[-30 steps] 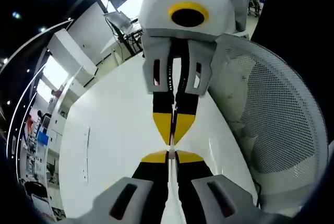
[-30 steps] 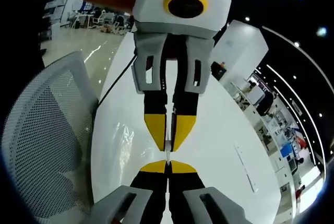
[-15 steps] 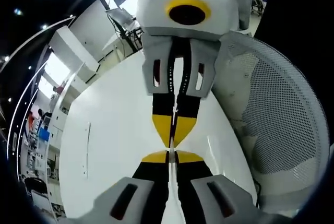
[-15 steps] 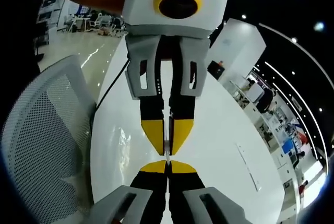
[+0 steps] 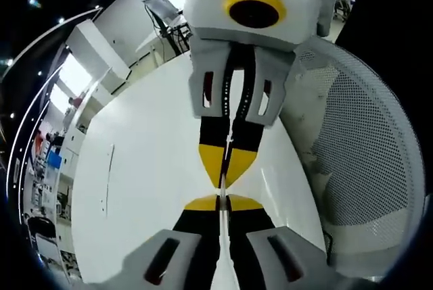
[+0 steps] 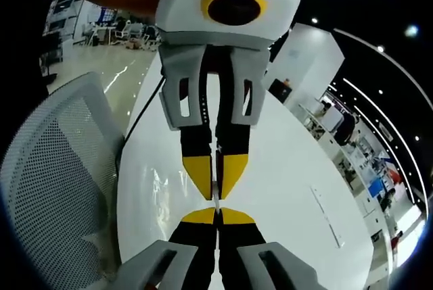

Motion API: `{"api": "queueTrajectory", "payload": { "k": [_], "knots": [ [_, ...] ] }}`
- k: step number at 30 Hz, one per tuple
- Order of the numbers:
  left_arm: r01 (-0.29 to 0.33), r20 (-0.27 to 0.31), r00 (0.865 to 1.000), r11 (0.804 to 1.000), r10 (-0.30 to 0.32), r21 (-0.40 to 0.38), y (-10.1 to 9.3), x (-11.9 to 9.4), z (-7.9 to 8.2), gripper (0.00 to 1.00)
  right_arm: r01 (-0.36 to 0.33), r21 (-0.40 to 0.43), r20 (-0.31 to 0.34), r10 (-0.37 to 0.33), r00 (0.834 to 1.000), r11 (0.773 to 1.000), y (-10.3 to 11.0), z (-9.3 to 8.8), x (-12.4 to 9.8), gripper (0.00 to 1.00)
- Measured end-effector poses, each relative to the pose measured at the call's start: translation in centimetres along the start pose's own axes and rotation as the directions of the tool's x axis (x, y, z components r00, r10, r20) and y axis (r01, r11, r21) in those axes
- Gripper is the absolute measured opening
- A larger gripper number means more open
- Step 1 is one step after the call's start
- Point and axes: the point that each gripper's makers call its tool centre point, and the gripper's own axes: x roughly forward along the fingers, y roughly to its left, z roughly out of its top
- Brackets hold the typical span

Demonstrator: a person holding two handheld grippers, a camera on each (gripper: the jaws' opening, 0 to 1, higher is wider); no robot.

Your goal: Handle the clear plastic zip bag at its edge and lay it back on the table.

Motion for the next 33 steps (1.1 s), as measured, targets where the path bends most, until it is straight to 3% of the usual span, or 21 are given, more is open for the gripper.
{"api": "queueTrajectory", "payload": {
  "k": [33],
  "knots": [
    [-0.029, -0.022, 0.999, 0.998, 0.028, -0.058, 0.0, -1.1, -2.2, 0.00, -0.031, -0.044, 0.033, 0.032, 0.999, 0.999, 0.3, 1.6, 1.2, 0.00]
  ]
}}
